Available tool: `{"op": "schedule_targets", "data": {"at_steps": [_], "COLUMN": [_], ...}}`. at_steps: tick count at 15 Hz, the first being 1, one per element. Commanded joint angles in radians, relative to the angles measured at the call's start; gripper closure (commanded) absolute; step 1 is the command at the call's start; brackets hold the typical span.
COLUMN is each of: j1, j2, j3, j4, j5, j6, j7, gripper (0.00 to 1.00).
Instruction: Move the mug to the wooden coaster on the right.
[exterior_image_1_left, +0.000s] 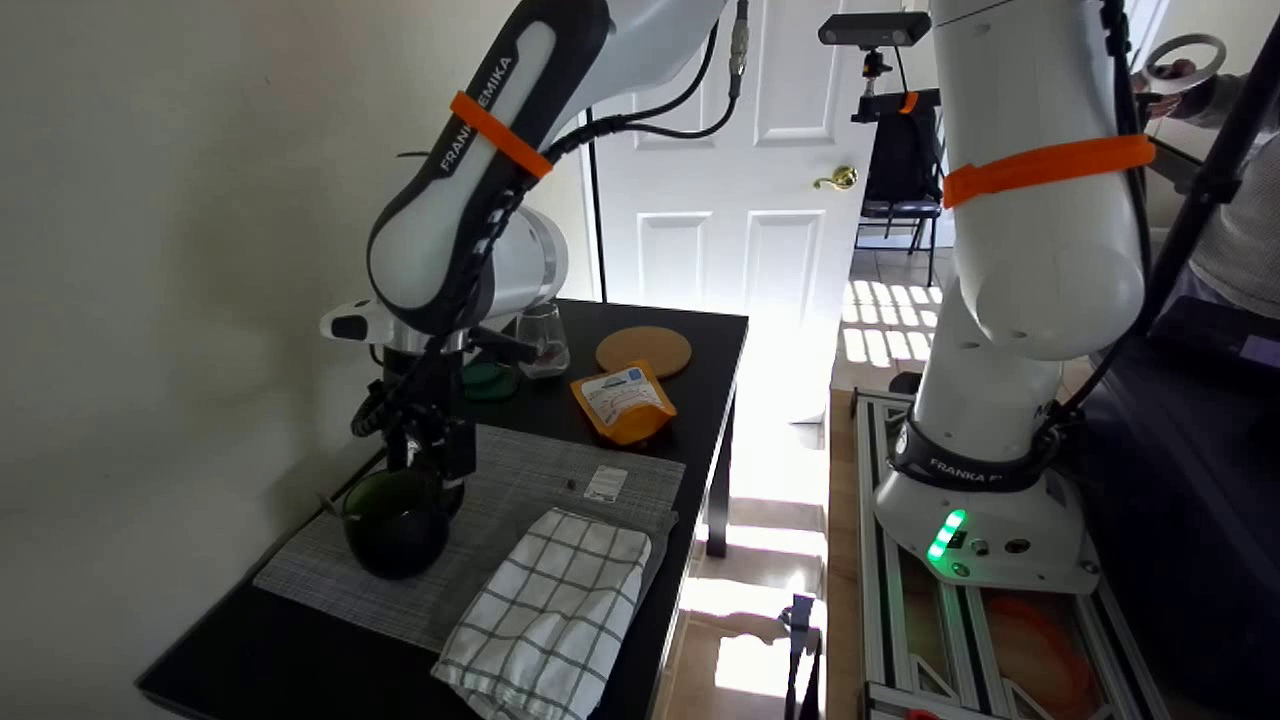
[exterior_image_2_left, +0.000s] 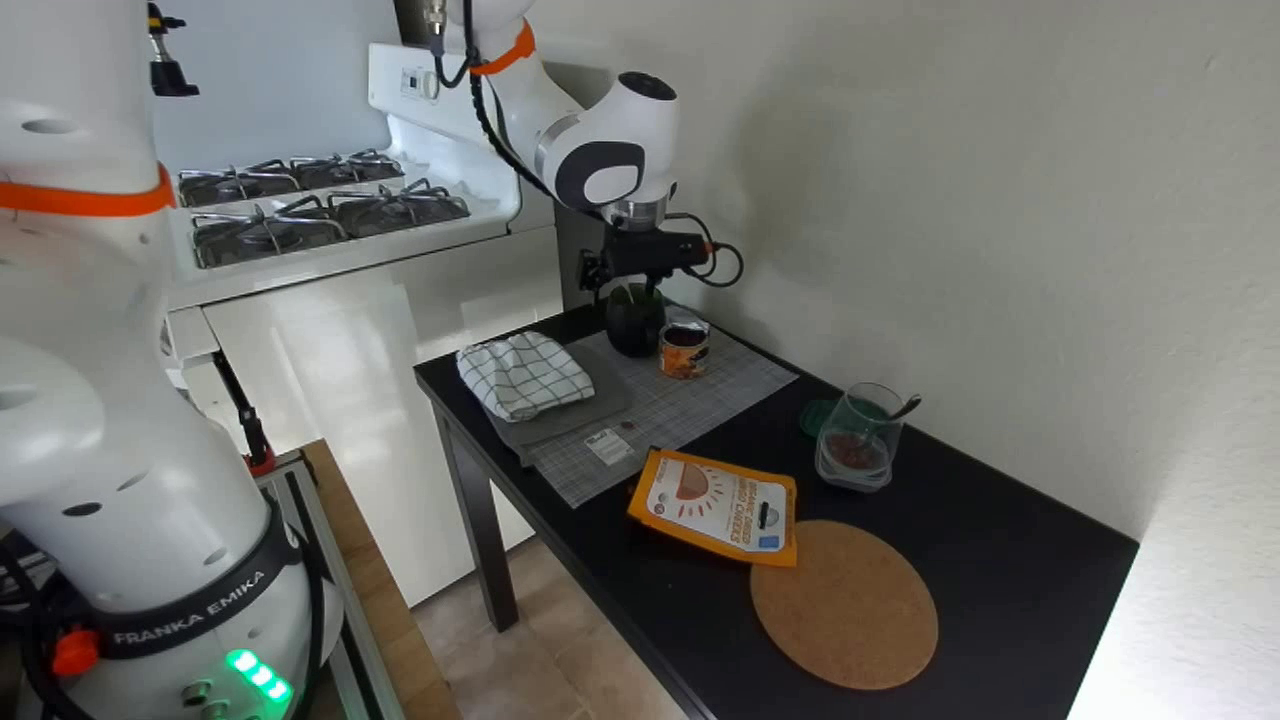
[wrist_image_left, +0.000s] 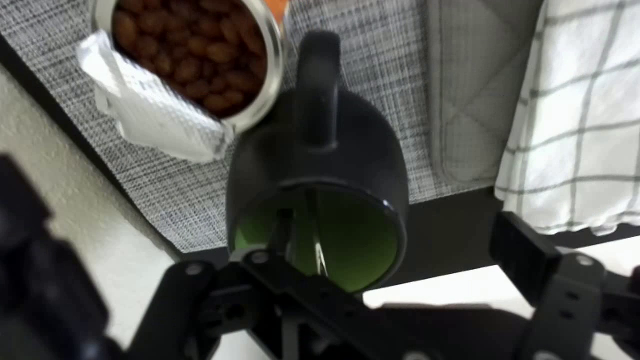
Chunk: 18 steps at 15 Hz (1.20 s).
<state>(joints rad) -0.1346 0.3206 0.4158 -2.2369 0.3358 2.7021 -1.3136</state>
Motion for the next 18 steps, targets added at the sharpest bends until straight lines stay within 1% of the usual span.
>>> {"op": "schedule_targets", "data": {"at_steps": [1,2,3,4,7,8,9,10,11,13,18], "j1": [-0.028,-0.021,0.006,0.007,0.015,0.019,0.041,0.043,0.059,0.076,0.095], "j2": [-0.042,-0.064,-0.021,-0.031,-0.047,-0.031,-0.024,-0.016,-0.013,0.002,0.056], "j3": [-0.043,-0.056,-0.080,-0.091,-0.095,-0.096,-0.122,-0.125,-0.144,-0.162,-0.173], "j4": [0.010,0.002,0.023,0.023,0.020,0.027,0.027,0.032,0.033,0.037,0.055], "j5": [0.012,0.016,0.020,0.020,0.020,0.025,-0.016,-0.005,-0.027,-0.033,-0.048], "j6": [-0.164,-0.183,-0.137,-0.157,-0.165,-0.159,-0.137,-0.139,-0.132,-0.094,-0.013], "j7": [-0.118,-0.143,-0.114,-0.130,-0.136,-0.145,-0.108,-0.114,-0.092,-0.078,-0.052], "gripper": [0.00,0.00,0.00,0.00,0.00,0.00,0.00,0.00,0.00,0.00,0.00]}}
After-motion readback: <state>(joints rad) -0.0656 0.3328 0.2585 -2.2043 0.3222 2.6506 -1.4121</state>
